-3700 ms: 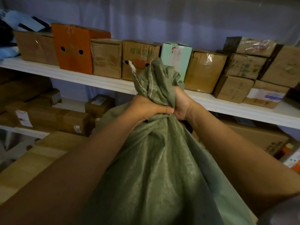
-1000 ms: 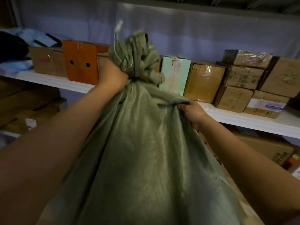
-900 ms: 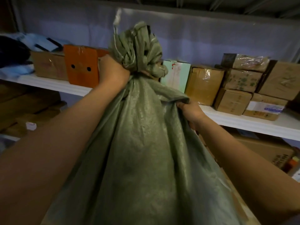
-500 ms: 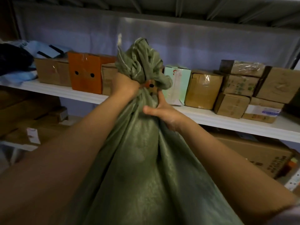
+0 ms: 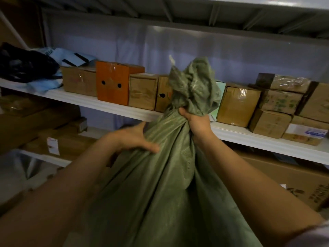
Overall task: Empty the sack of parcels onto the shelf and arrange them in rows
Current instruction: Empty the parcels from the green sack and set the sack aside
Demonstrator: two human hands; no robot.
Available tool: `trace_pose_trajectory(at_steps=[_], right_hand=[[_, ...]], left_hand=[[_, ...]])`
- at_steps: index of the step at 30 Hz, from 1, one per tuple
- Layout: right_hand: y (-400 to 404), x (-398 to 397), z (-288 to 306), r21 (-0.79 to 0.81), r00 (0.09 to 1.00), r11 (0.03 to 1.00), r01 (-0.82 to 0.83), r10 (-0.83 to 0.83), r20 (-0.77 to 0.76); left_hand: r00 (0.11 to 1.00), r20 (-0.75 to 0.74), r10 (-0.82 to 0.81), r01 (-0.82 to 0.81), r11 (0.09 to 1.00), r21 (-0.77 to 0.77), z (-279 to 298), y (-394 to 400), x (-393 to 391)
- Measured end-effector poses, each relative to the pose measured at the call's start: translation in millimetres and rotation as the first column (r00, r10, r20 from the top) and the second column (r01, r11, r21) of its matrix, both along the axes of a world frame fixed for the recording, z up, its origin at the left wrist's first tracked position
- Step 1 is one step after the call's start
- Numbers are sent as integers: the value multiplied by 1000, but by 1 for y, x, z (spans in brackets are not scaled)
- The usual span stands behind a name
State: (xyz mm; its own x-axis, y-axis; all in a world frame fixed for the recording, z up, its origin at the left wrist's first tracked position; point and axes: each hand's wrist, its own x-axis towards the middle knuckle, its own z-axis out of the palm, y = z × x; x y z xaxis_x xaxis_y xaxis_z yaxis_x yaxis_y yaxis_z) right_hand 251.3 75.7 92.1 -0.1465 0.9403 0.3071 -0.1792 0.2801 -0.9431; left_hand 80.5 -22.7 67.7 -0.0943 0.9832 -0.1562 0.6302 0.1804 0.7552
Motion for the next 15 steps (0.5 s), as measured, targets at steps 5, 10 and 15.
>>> trace_pose_trajectory(at_steps=[5,10,15], right_hand=[[6,-4,7,-149,980,984,-103,74,-187],[0,-7,22,-227,932,947,-228,144,-334],[4,-1,24,-282,913,920,-272,155,-378]], left_hand=[[995,87,52,-45,996,-75,-74,-11,-2],[952,101,288,-302,934,189,-57,7,-8],[773,-89,629,-468,659,589,11,8,-33]])
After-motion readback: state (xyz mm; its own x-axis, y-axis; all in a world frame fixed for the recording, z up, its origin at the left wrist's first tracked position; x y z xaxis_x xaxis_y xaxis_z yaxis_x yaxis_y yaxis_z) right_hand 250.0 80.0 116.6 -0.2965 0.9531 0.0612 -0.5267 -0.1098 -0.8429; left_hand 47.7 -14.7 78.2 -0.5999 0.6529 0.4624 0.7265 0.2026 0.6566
